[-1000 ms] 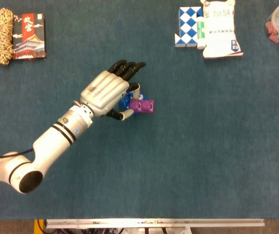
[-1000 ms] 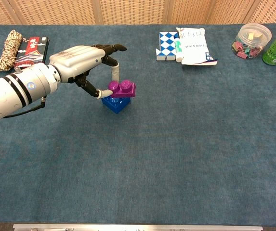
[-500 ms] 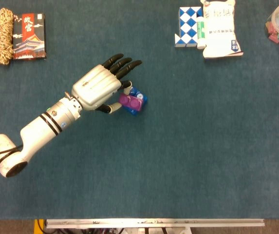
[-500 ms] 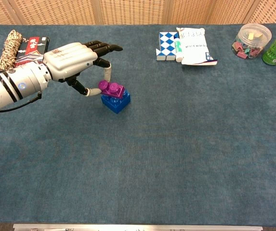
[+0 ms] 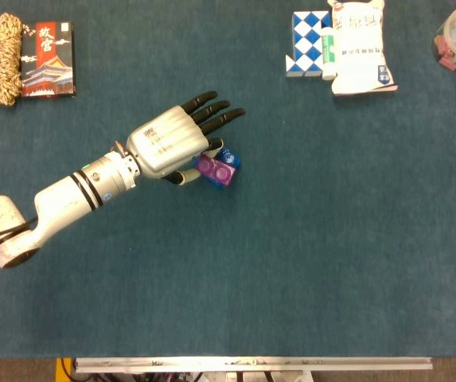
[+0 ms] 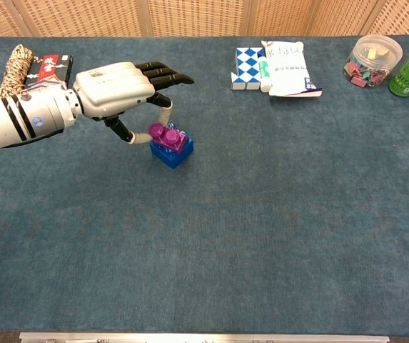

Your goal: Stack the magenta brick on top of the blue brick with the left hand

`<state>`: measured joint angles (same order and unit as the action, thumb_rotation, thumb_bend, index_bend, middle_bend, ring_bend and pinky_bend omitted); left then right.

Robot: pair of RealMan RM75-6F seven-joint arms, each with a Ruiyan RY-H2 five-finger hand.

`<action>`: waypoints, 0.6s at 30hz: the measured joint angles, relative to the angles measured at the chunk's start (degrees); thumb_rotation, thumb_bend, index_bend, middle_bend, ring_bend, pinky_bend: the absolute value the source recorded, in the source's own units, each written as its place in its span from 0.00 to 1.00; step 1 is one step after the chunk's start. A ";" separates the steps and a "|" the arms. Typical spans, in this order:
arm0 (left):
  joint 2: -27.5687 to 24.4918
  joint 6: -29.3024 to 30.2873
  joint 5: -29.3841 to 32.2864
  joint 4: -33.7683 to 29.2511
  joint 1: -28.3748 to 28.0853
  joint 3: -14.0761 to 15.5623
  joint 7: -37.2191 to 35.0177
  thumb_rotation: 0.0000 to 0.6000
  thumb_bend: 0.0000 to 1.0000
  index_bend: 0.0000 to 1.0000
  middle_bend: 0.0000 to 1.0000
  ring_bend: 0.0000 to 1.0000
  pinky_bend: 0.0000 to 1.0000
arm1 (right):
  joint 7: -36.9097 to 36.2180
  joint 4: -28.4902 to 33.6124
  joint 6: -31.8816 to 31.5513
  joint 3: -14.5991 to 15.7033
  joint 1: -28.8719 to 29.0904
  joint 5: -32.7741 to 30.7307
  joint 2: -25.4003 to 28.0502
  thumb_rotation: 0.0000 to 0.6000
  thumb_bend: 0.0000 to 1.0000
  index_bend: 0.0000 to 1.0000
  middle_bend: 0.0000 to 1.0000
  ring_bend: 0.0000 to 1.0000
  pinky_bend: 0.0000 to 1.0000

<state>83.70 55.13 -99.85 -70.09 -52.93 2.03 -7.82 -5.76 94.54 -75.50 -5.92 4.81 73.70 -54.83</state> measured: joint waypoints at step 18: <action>-0.50 -3.82 0.27 0.60 -2.84 1.06 1.76 1.00 0.33 0.55 0.00 0.00 0.04 | -0.33 -0.71 1.07 -0.37 0.36 -0.91 -0.15 1.00 0.34 0.38 0.30 0.26 0.40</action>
<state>83.20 51.31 -99.58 -69.48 -55.77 3.09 -6.06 -6.09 93.84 -74.44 -6.30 5.17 72.79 -54.98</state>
